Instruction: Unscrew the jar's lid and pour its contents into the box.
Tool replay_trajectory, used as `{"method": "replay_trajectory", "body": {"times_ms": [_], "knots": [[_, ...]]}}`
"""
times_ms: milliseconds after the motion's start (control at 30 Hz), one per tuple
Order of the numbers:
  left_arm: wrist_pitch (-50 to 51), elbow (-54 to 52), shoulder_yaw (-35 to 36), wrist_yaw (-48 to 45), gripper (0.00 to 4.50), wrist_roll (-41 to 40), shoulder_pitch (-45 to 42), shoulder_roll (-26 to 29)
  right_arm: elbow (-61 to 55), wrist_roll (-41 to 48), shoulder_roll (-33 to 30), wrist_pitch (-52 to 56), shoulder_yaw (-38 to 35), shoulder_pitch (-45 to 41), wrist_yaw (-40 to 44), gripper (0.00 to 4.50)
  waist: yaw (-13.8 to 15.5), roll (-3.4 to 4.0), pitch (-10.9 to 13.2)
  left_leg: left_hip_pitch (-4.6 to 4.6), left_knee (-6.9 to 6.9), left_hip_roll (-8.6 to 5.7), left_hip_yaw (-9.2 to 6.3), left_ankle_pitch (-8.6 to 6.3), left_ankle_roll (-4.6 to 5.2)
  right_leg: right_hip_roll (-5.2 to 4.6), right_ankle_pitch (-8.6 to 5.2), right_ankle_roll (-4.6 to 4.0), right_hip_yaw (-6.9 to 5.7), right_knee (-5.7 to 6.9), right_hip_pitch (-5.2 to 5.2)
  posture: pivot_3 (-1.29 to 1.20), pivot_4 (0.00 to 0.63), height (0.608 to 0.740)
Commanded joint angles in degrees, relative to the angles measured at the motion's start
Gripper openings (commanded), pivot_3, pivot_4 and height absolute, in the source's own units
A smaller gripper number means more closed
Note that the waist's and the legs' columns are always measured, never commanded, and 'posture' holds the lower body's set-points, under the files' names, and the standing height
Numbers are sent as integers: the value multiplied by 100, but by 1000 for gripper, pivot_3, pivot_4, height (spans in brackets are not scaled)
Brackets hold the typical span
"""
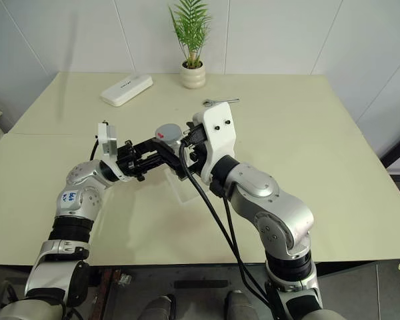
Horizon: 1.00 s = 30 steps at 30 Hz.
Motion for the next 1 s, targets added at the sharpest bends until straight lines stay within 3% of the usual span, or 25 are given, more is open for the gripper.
{"method": "replay_trajectory", "body": {"times_ms": [33, 400, 1000], "knots": [[-15, -450, 28, -28, 1945, -73, 66, -23, 9, -105, -74, -203, -28, -79, 118, 4500, 4, 0, 0, 0, 1, 0, 0, 0, 0, 0, 0, 0, 1, 0, 0, 0, 150, 740], [364, -1199, -92, -58, 1945, -21, 365, 167, 232, -337, -108, -373, 127, -219, 335, 4500, -1, 1, 0, 0, -1, 2, 2, 0, 0, 6, 0, 0, 8, 0, -1, 0, 150, 740], [694, -1415, -87, 82, 1945, -64, 334, 237, 412, -479, -81, -437, 343, -259, 622, 4500, 1, 1, 0, 1, 0, 7, 2, 0, 0, 11, 0, 0, 10, -1, -2, 0, 150, 740]]}}
